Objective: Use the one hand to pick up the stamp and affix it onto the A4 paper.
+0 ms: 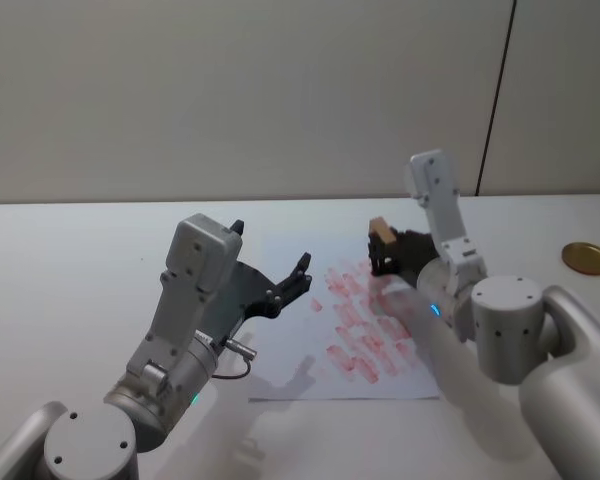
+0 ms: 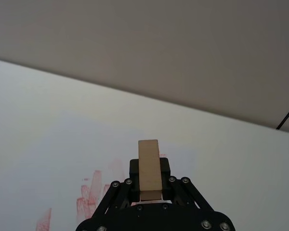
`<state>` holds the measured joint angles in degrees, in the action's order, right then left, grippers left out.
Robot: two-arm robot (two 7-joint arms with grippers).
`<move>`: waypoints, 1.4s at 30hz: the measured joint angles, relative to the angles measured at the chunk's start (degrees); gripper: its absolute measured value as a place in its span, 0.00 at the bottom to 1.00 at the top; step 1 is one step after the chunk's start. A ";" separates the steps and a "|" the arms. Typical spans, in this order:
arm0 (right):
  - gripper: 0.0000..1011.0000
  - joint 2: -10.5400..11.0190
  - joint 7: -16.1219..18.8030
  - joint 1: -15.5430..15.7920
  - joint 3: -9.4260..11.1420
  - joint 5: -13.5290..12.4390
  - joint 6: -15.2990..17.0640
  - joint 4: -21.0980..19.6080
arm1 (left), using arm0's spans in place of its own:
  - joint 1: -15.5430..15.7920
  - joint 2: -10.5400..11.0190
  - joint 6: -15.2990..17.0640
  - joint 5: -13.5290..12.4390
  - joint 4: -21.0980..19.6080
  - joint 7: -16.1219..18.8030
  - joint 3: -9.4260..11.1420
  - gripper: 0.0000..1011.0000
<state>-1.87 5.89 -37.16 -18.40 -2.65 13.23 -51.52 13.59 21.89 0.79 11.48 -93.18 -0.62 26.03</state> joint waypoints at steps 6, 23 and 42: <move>0.22 1.14 -0.79 2.48 0.37 -0.21 -1.43 -7.25 | 0.00 0.00 0.00 0.00 0.00 0.00 0.00 0.98; 0.22 5.27 -5.01 10.26 2.42 -2.29 1.51 -25.47 | 0.00 0.00 0.00 0.00 0.00 0.00 0.00 0.98; 0.22 9.47 -6.07 17.80 4.36 -4.77 11.09 -31.87 | 0.00 0.00 0.00 0.00 0.00 0.00 0.00 0.98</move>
<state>7.60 -0.18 -19.36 -14.03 -7.41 24.32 -83.38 13.59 21.89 0.79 11.48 -93.18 -0.62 26.02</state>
